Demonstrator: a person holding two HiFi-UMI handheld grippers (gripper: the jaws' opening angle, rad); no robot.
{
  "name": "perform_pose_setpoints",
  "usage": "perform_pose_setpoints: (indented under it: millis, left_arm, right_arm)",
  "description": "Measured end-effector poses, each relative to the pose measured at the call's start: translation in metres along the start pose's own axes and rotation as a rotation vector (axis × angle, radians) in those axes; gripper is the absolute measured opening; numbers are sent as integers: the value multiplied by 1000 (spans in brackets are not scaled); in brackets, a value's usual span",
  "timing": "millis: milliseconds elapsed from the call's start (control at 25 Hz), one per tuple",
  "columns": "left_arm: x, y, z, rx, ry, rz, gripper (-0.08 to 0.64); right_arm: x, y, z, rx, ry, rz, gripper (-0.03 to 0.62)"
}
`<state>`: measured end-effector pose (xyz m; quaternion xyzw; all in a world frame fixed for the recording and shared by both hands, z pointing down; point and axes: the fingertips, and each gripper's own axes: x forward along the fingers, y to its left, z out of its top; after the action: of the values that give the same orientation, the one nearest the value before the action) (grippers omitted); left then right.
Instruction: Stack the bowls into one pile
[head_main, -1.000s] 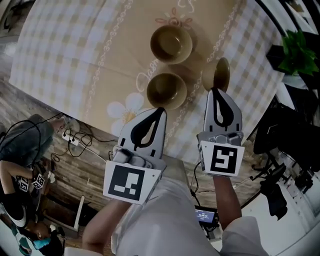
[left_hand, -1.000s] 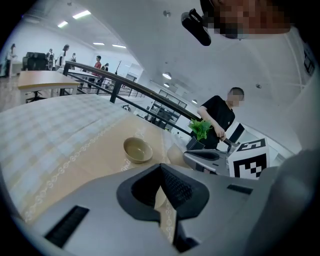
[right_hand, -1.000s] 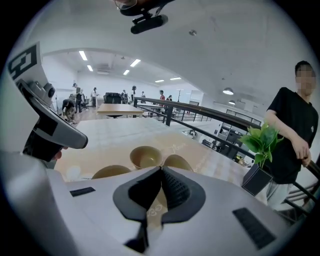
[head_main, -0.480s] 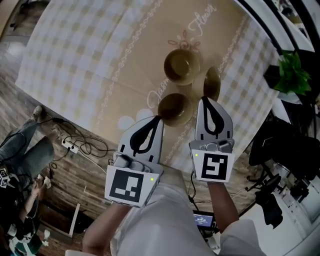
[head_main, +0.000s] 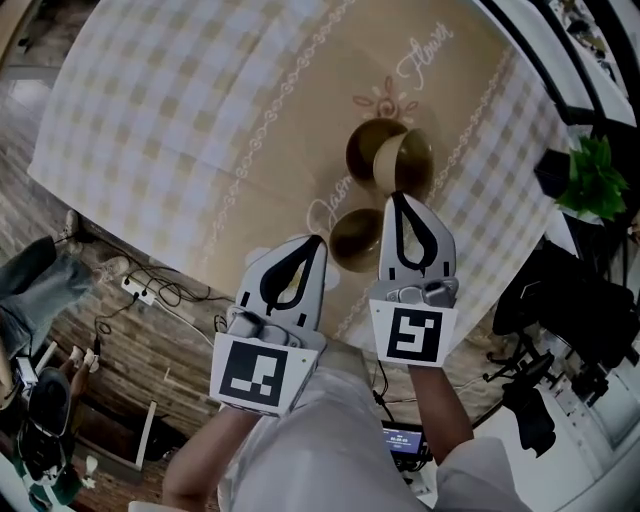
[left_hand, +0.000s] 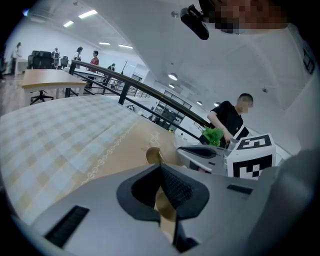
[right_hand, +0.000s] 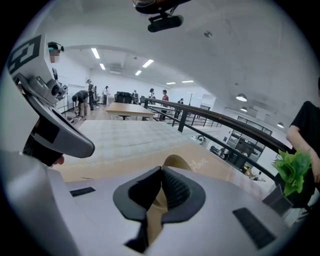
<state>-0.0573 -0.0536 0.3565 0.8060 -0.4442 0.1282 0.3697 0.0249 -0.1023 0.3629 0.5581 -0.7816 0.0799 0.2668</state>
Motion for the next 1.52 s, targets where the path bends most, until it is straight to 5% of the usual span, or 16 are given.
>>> perform_pose_setpoints:
  millis: [400, 760, 1360, 1520]
  left_arm:
    - [11, 23, -13, -36, 34, 22, 18]
    - [7, 21, -24, -53, 34, 44, 18]
    - [-56, -72, -43, 49, -14, 58, 18]
    - [-71, -100, -22, 79, -62, 72, 18]
  right_arm:
    - [35, 26, -27, -44, 70, 62, 37]
    - [41, 34, -36, 59, 97, 116, 40]
    - [-90, 19, -27, 233, 21, 219, 38]
    - [-119, 2, -9, 260, -8, 220, 38]
